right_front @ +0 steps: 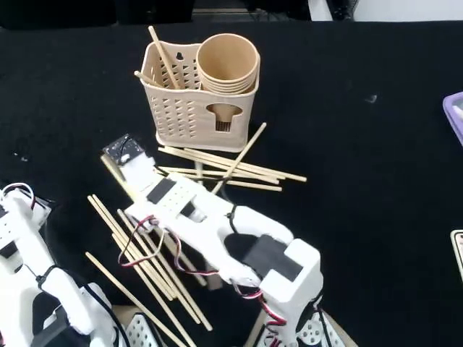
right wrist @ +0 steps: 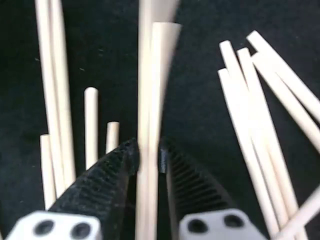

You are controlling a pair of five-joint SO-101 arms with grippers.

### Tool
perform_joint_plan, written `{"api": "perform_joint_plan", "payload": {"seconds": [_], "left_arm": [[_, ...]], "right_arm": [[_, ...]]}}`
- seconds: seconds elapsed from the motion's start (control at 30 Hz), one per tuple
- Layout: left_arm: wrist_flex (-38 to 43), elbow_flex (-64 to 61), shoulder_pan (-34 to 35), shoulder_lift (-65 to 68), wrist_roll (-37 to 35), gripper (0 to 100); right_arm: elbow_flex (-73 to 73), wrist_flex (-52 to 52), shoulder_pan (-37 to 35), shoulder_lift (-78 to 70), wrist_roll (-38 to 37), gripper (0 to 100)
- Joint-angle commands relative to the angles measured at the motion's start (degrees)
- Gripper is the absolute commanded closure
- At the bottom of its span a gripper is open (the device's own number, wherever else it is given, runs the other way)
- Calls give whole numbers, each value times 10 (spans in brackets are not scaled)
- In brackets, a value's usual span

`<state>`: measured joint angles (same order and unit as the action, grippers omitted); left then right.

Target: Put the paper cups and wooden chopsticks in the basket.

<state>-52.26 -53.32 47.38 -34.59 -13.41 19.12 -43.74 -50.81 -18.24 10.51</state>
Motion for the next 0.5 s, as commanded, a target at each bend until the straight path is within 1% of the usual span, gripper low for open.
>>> {"api": "perform_joint_plan", "payload": {"seconds": [0.0, 0.1, 0.2, 0.33, 0.47], "left_arm": [[4, 7, 4, -12, -4, 841], [4, 7, 5, -12, -4, 841], [4, 7, 6, -12, -4, 841], [4, 7, 4, -12, -4, 841], [4, 7, 4, -12, -4, 841]], "right_arm": [[-15, -8, 13, 4, -14, 988], [-20, -28, 11, 7, -18, 988], [-10, -39, 10, 43, -18, 988], [41, -16, 10, 99, -19, 988], [73, 25, 11, 98, -19, 988]]}}
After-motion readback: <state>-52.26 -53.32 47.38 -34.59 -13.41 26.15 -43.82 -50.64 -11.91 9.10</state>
